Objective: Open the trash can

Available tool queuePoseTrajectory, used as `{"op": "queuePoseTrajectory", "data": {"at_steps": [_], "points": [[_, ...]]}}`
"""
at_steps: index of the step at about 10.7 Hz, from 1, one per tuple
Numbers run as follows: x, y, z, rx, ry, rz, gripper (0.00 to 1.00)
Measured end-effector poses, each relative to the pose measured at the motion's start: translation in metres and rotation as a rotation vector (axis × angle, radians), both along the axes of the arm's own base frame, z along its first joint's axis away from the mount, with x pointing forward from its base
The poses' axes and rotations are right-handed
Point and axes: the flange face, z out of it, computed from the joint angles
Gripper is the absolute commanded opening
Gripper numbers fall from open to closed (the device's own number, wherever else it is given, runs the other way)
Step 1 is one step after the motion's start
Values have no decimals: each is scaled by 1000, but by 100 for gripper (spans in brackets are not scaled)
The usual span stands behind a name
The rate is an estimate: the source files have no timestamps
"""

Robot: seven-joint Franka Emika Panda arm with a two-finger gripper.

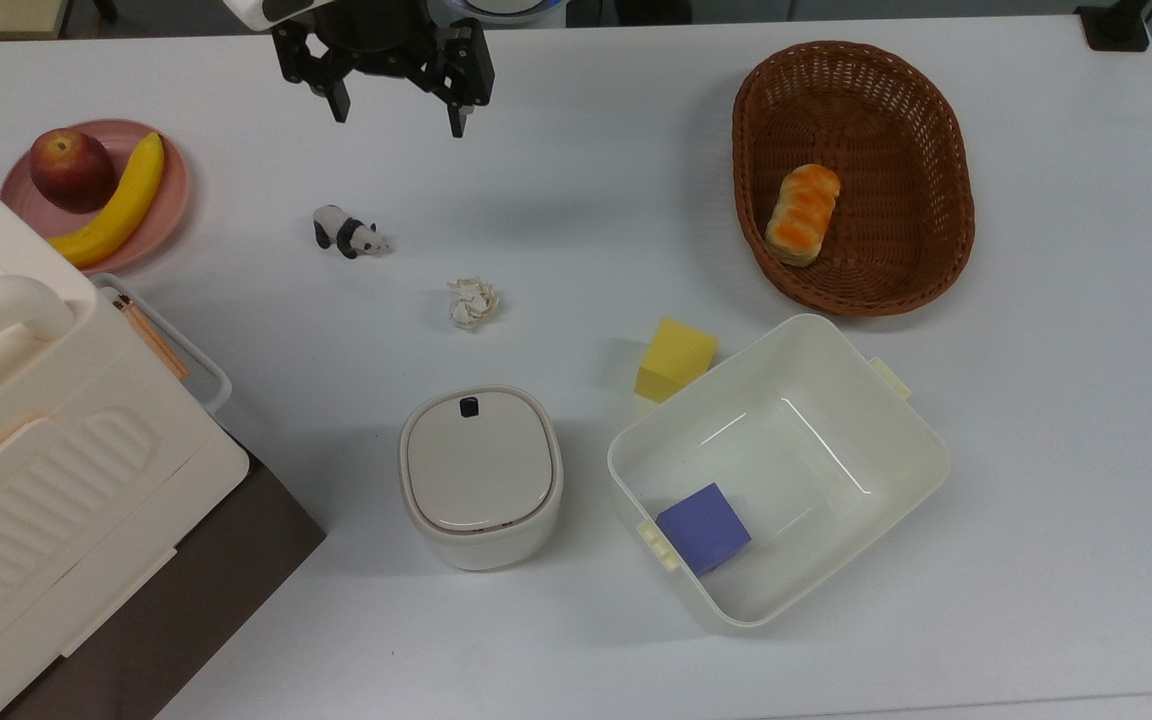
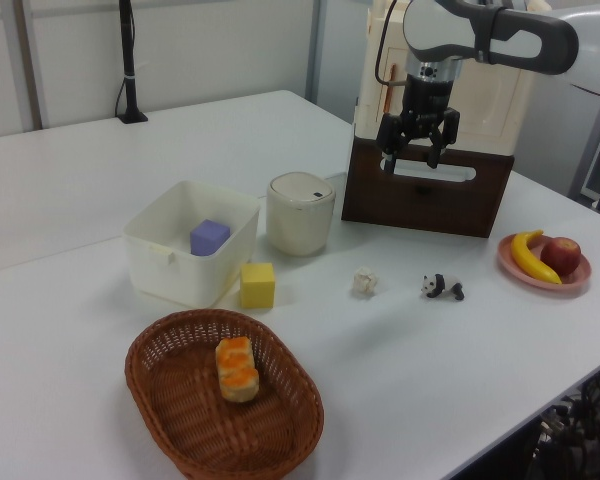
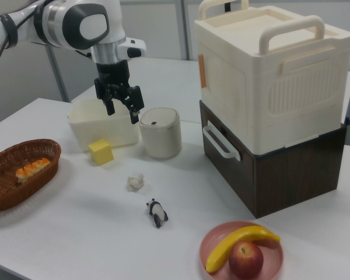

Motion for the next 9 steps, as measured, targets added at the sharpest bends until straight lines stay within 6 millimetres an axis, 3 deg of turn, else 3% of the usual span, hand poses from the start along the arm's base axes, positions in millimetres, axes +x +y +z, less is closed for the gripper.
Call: {"op": "queuePoseTrajectory", "data": {"at_steps": [9], "points": [[2,2,-4,-15,7,10,100]]}}
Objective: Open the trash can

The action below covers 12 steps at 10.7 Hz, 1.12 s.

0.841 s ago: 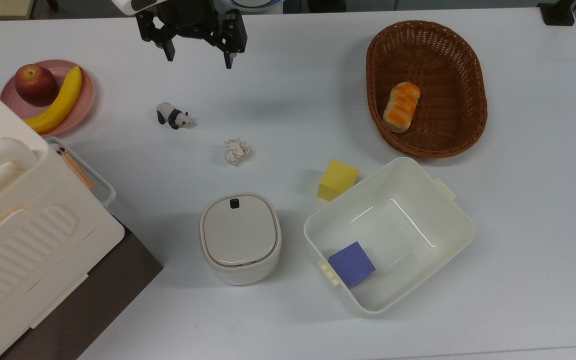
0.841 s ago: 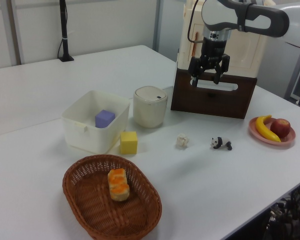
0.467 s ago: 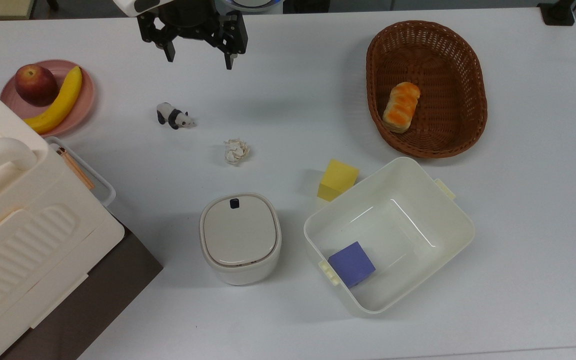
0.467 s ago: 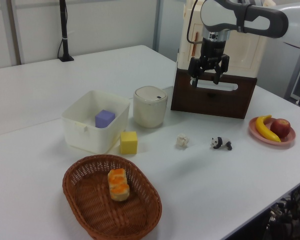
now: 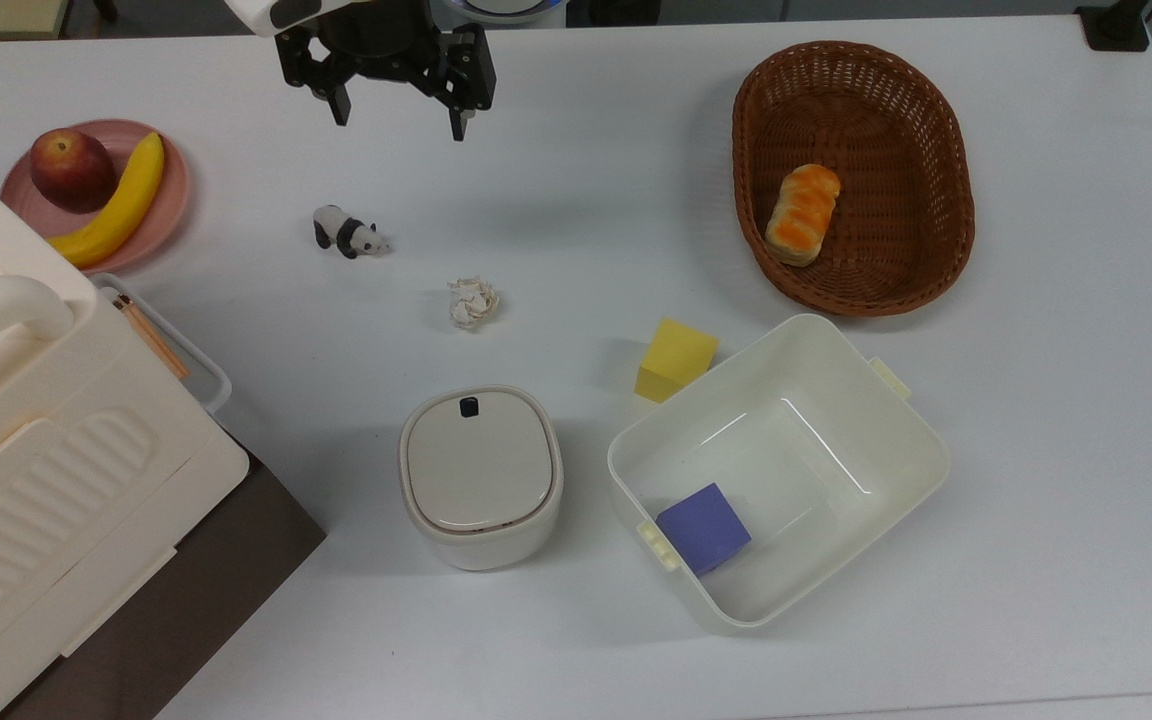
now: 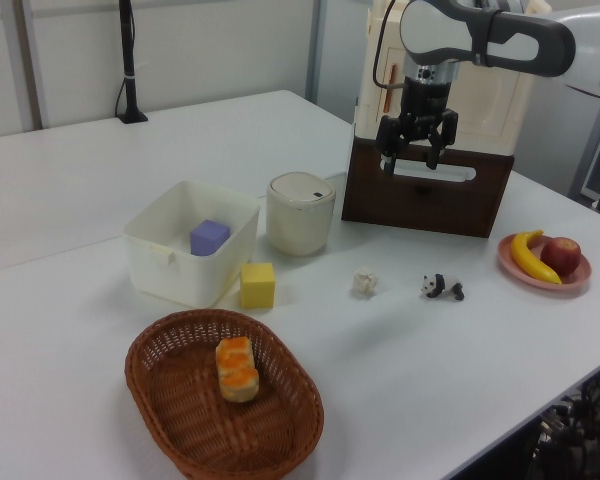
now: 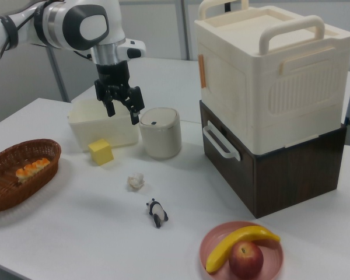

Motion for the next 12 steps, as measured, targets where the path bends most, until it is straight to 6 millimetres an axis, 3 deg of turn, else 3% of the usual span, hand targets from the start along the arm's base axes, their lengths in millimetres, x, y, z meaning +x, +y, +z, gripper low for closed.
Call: {"op": "queuePoseTrajectory", "data": {"at_steps": [4,8,9,10,12], "points": [[2,1,-4,0,2,19,100],[14,2,-24,0,6,74,96],[21,2,-34,-2,-2,85,79],[29,1,-44,-4,-17,89,53],[47,3,-53,-15,-106,114,19]]}}
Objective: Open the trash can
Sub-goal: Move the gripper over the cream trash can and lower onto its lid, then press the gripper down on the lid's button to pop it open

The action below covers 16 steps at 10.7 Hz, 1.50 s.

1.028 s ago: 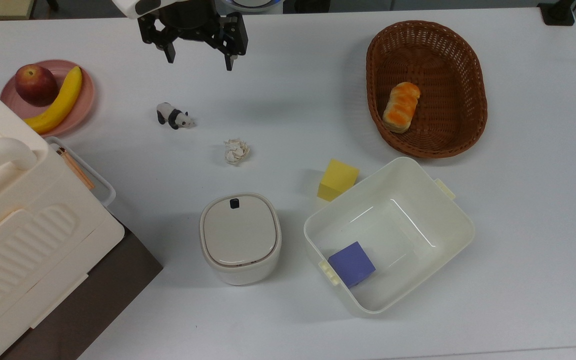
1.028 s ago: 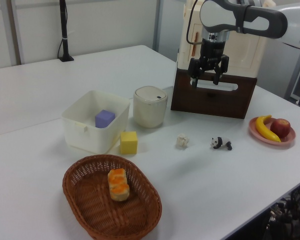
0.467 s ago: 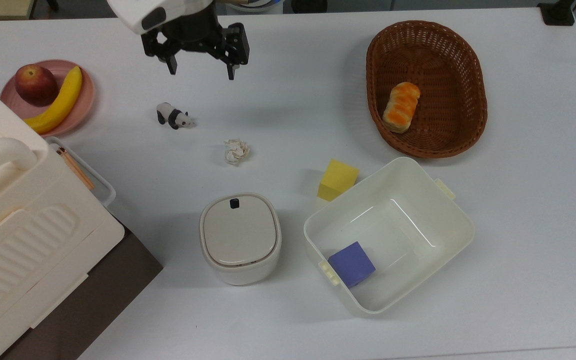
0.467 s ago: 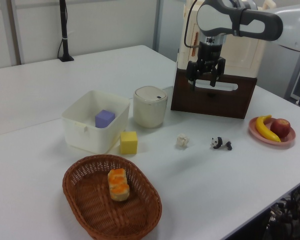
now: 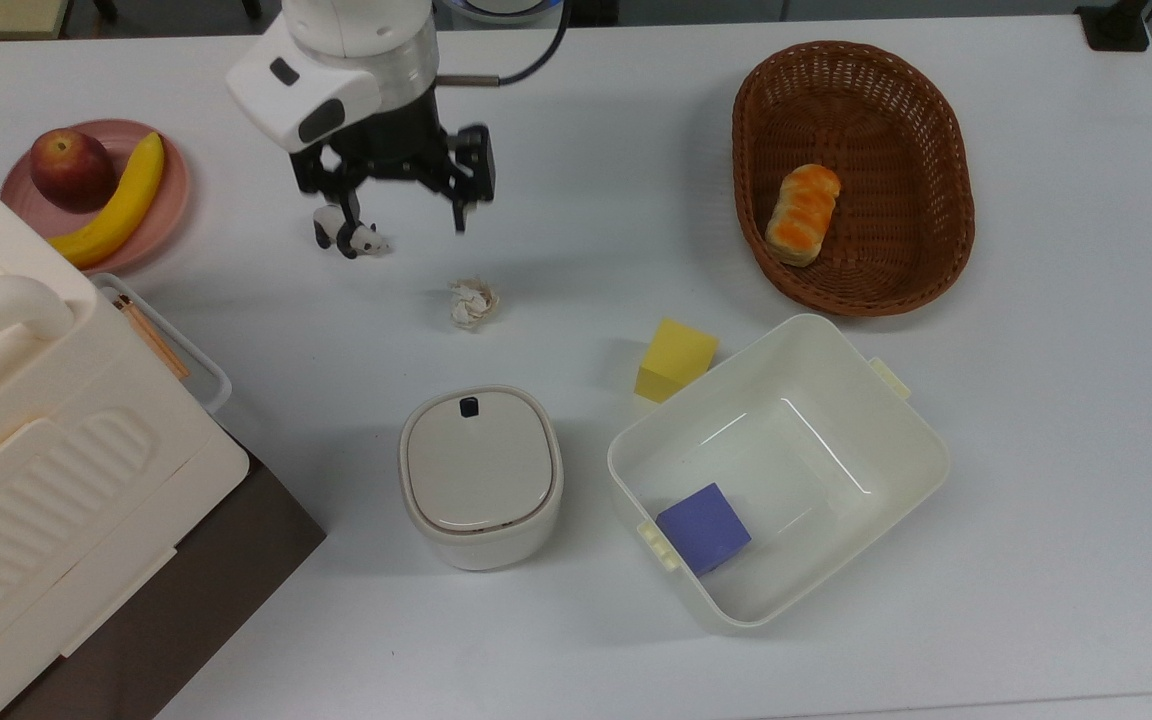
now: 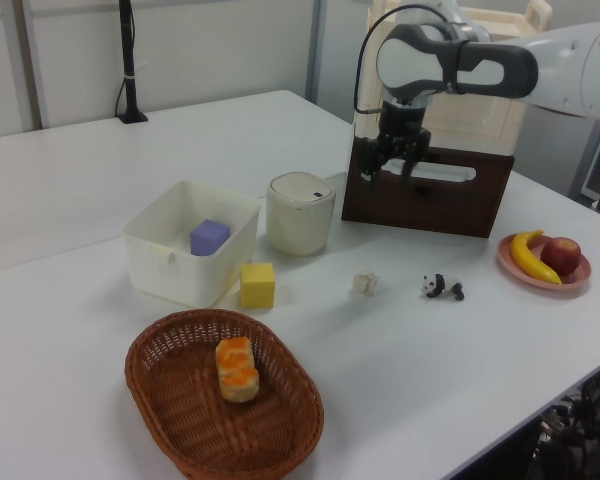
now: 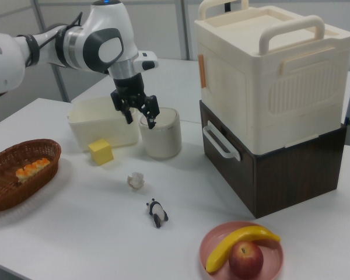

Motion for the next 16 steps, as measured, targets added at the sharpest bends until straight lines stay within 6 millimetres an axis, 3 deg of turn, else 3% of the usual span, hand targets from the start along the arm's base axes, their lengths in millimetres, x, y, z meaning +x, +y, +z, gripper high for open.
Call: {"op": "queuePoseTrajectory", "data": {"at_steps": [1,2,5,8,11,15,16], "points": [[11,4,0,-3,-73,10,3],[20,10,-1,-5,-135,21,0],[55,38,-34,-8,-282,64,0],[82,56,-57,-5,-323,75,0],[87,65,-73,-3,-306,85,0],[87,71,-75,-2,-293,93,0],[85,71,-73,-2,-277,92,9]]}}
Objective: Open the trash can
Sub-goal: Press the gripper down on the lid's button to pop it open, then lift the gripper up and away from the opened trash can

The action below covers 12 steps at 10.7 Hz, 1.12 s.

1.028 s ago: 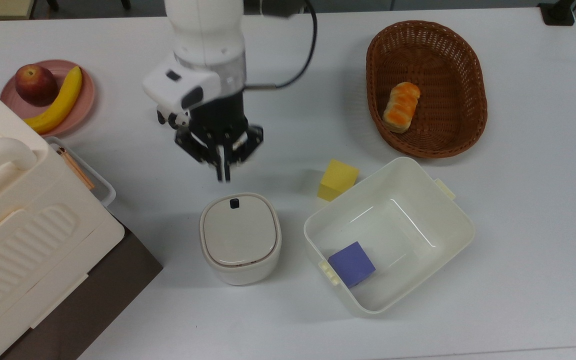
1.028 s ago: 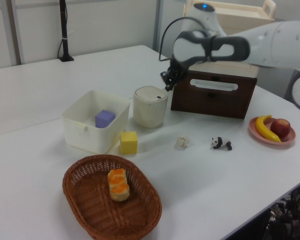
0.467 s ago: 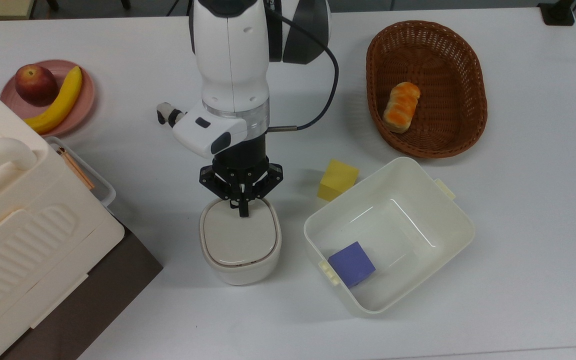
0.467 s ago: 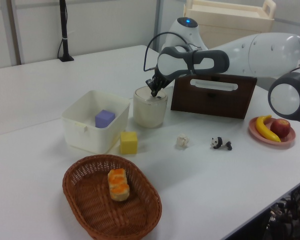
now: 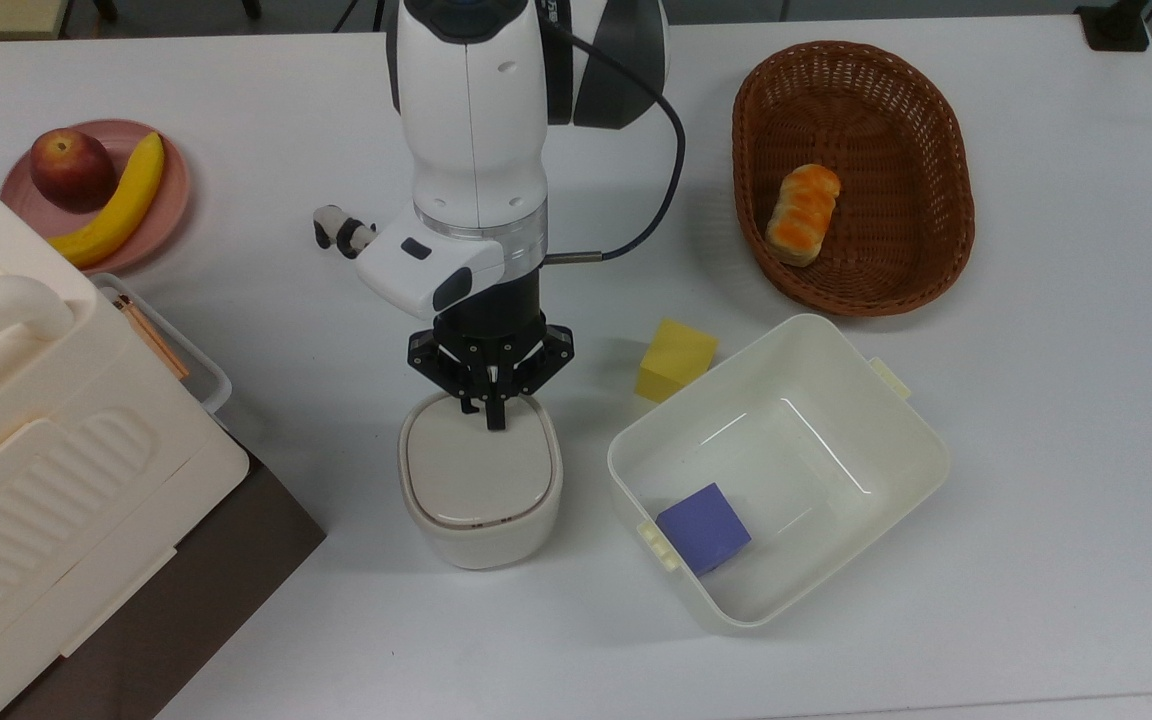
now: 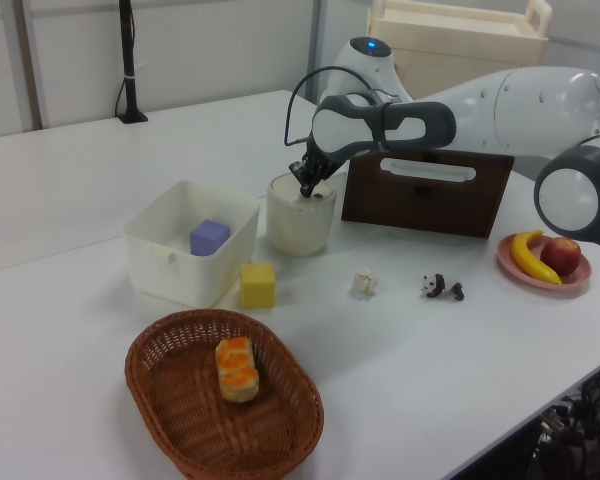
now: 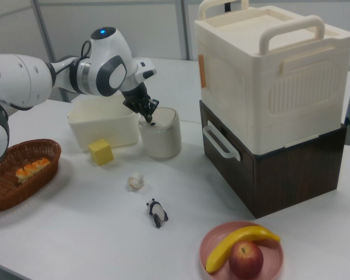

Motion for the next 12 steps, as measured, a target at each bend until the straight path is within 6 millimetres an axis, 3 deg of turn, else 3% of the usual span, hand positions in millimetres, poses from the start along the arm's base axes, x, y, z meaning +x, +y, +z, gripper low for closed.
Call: {"op": "queuePoseTrajectory", "data": {"at_steps": [2,3,4,6,8,12], "points": [[-15,0,26,4,94,-6,52],[-33,1,55,19,161,-10,86],[-56,1,86,31,231,-11,100],[-99,-1,133,36,336,-12,100],[-122,-4,155,35,388,-13,100],[-126,-16,149,37,411,-35,100]]}}
